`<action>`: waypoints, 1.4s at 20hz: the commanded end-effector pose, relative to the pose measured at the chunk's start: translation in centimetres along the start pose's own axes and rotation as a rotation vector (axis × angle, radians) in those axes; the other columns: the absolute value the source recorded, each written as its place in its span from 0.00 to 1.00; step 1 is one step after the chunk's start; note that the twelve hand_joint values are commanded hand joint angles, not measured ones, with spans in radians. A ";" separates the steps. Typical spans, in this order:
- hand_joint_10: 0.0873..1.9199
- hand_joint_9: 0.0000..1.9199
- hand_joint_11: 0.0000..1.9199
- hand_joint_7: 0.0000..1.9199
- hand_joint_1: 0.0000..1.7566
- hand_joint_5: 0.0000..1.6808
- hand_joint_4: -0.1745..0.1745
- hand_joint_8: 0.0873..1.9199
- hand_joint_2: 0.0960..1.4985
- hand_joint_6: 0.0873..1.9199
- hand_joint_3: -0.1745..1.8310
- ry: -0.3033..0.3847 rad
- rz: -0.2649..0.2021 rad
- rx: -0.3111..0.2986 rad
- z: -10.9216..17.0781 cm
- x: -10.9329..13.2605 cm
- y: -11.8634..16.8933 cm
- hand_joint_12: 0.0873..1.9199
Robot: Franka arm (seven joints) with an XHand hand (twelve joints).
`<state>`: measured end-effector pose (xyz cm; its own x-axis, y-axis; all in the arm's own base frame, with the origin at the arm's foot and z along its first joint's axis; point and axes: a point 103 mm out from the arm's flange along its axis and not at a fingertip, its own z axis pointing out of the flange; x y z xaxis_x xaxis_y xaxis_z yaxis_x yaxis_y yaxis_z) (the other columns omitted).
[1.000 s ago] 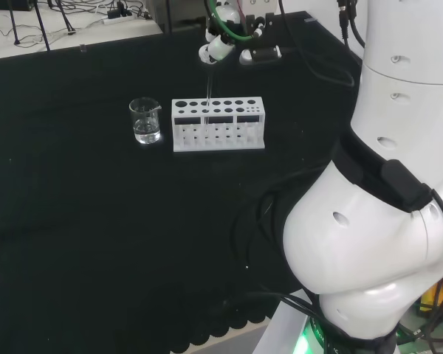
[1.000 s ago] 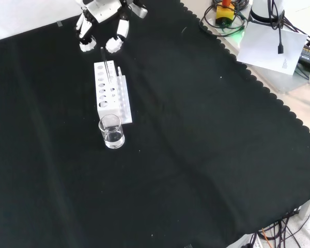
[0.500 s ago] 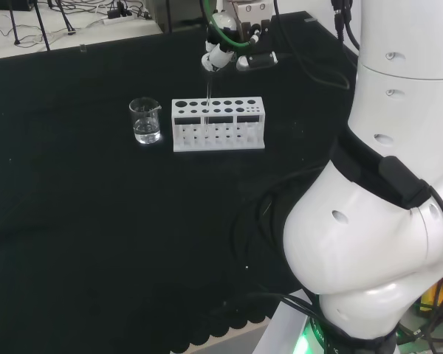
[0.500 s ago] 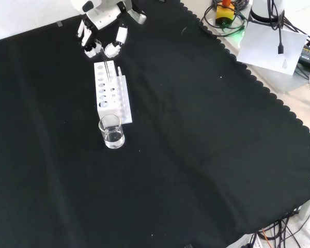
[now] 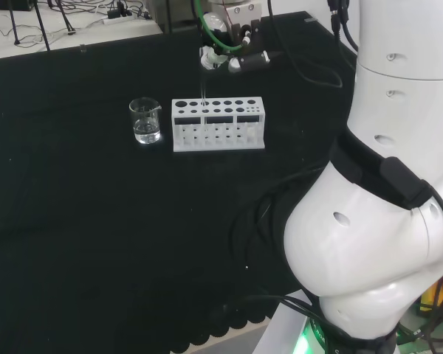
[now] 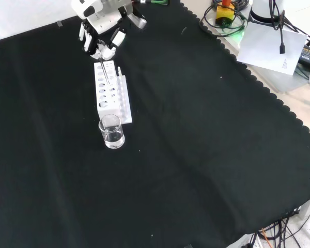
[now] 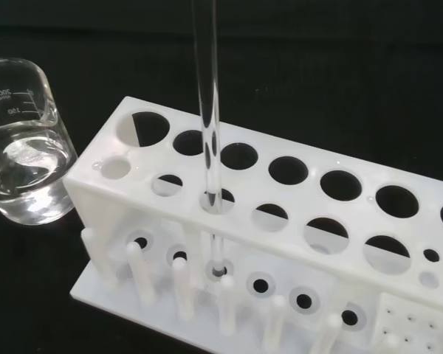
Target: Take the glass rod from the white test tube rack.
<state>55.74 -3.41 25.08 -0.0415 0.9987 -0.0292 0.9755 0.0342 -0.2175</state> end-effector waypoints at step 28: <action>0.46 0.76 0.78 0.59 0.65 0.56 0.00 0.45 0.61 0.52 0.26 0.049 -0.030 0.044 -0.3 1.9 0.8 0.54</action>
<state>56.09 -1.77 25.27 -0.0523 0.9982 0.0286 0.9608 0.0581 -0.2710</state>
